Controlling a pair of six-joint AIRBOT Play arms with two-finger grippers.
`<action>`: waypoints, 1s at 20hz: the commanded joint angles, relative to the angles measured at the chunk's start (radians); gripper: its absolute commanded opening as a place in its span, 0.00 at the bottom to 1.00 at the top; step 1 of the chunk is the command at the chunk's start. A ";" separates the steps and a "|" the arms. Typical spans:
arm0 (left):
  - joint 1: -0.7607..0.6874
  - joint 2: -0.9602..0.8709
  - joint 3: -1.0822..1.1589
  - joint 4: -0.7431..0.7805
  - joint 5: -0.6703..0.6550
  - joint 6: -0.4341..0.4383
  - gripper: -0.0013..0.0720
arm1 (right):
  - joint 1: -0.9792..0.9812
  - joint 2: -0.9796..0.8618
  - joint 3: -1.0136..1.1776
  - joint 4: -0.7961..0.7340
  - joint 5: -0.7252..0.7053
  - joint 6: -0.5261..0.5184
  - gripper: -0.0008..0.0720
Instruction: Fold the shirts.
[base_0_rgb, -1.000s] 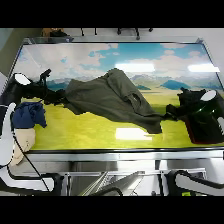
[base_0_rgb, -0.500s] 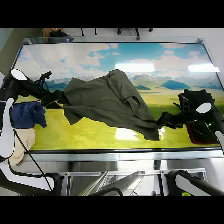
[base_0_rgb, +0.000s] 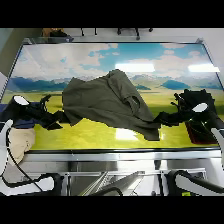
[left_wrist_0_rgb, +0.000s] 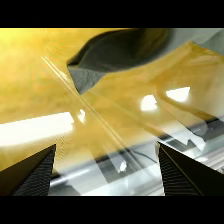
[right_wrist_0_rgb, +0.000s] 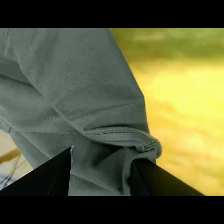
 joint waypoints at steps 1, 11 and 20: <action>-0.039 0.017 -0.108 -0.048 0.157 0.035 0.97 | -0.001 -0.008 0.001 0.016 0.007 -0.045 0.54; -0.121 -0.140 0.102 -0.043 0.233 0.037 0.97 | 0.000 -0.009 0.001 0.017 0.010 -0.045 0.50; -0.166 -0.155 0.135 -0.048 0.161 0.071 0.03 | -0.001 -0.005 0.011 0.111 0.032 -0.127 0.03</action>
